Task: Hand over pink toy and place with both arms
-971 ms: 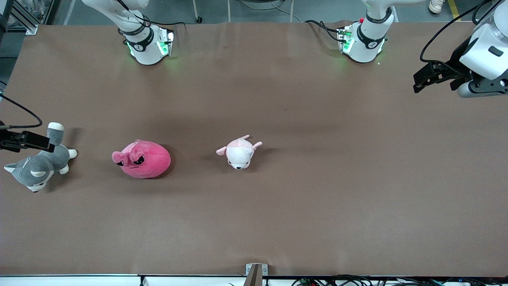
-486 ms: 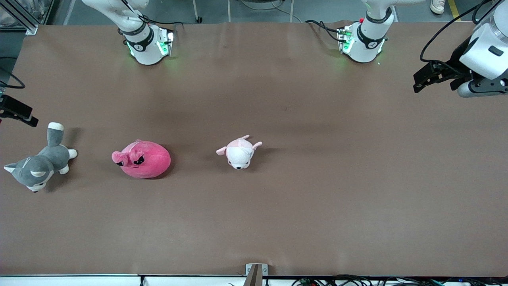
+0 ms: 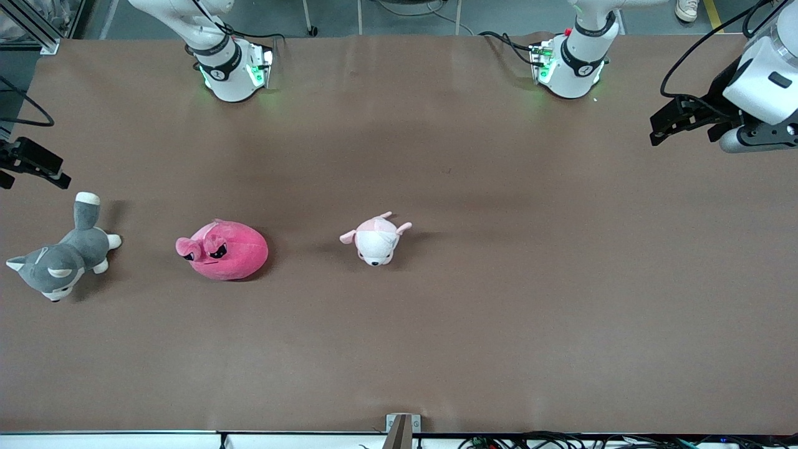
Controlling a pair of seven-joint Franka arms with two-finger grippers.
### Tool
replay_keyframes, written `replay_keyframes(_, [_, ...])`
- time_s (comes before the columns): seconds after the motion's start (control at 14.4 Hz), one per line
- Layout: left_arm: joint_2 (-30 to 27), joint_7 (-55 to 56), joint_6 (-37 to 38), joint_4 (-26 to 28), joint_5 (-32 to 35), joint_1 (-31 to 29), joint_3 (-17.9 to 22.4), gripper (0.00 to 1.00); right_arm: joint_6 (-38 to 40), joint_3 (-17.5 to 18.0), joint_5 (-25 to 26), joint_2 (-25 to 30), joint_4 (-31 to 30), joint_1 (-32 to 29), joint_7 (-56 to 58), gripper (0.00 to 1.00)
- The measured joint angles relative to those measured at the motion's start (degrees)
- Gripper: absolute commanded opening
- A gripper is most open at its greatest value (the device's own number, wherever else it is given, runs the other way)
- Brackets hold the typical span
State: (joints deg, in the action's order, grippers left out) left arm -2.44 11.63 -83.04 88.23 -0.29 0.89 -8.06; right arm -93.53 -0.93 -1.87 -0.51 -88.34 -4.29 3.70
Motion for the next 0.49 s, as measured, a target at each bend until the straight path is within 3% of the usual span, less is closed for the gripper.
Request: replay_keyframes(0.49, [-0.01,-2.67,0.00,-0.94,0.00,-0.21,0.42,1.00,-0.97,0.03,0.47,2.33,-3.93,0.00,0.00,1.00])
